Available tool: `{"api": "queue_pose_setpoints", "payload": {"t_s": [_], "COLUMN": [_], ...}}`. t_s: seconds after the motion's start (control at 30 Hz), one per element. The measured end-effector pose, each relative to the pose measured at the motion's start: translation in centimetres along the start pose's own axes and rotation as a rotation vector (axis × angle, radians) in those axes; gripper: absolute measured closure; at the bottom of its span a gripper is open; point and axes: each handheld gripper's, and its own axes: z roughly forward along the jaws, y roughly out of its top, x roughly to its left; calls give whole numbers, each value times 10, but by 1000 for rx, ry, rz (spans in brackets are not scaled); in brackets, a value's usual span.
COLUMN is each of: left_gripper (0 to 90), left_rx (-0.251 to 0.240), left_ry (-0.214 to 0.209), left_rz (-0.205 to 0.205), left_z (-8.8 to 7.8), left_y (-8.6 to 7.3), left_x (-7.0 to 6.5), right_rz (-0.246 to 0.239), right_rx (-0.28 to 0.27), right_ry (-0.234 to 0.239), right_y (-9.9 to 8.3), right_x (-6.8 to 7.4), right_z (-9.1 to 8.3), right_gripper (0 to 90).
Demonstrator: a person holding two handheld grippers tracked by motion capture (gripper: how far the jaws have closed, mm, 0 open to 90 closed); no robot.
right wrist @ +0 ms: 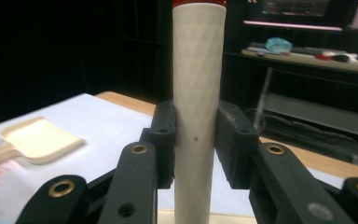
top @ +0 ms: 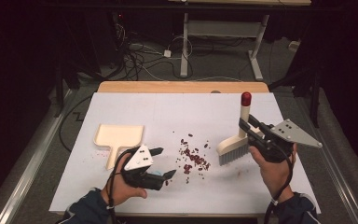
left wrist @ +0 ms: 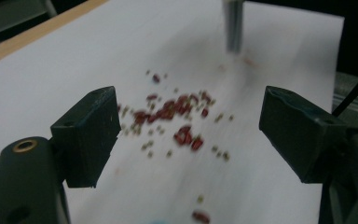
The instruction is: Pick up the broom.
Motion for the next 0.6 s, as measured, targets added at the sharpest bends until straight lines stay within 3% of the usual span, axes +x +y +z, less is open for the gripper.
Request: {"api": "queue_pose_setpoints", "payload": {"t_s": [0.03,0.1,0.13,0.3,0.37,0.4,0.6], "left_gripper": [198,198,202,245,317,361,593], "left_rx": [-31,-49,-82,-134,-140,-139,-134], "left_ry": [-19,-28,-41,-45,-35,-26,-22], "left_rz": [11,16,18,-7,-13,-22,26], "left_z": [10,16,26,48,51,56,60], "left_y": [14,21,33,50,51,53,49], "left_x": [-5,-8,-12,-14,-14,-12,-9], "right_rz": [2,-2,-20,-41,-45,-63,-75], "right_rx": [-2,-10,-17,-36,-39,-36,-40], "right_ry": [8,12,30,63,69,79,130], "right_y": [3,4,8,13,13,12,9], "right_x": [7,12,26,51,55,64,77], "right_z": [4,6,12,24,26,29,29], "right_gripper": [705,705,705,705,705,705,704]}}
